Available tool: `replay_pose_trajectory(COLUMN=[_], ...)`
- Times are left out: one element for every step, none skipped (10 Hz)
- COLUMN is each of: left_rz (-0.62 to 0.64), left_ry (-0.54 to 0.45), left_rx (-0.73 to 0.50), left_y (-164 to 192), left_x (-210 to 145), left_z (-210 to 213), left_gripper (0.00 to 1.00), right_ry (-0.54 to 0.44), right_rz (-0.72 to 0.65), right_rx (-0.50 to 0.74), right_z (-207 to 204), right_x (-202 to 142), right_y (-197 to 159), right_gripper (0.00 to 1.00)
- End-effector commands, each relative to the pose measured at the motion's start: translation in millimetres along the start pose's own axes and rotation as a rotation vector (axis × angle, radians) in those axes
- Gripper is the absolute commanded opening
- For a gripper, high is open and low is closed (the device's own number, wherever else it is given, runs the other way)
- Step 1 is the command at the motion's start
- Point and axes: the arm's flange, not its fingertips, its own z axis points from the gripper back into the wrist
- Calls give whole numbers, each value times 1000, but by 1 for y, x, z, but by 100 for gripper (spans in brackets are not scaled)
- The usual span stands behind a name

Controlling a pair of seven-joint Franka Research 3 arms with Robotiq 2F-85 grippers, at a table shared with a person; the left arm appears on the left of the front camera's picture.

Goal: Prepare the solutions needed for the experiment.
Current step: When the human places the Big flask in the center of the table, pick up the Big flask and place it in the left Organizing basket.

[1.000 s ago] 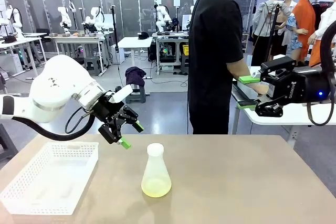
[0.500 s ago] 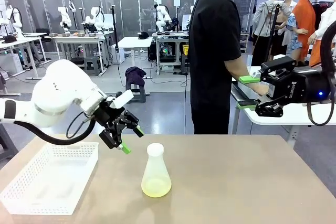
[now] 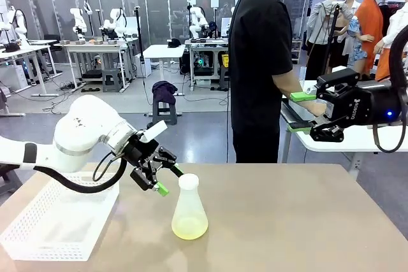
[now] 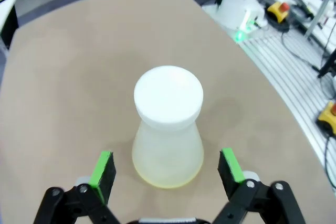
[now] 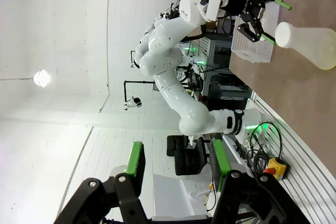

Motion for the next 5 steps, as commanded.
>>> replay_pose_trajectory(left_rz=[6,2,5,7,-2], left_ry=[-80,-119,-152,-174,-187], left_rx=[-1,-2,-13,-28,-41], left_y=[6,8,8,7,7], left_x=[-3,-8,-10,-12,-13], left_z=[-4,-7,-10,-15,-19], left_gripper=[100,100,100,100,100], right_ry=[2,2,2,2,2], right_rz=[3,3,3,3,3], right_rx=[3,3,3,3,3], right_z=[1,1,1,1,1], right_x=[0,0,0,0,0], right_y=[0,0,0,0,0], right_gripper=[63,63,63,63,63])
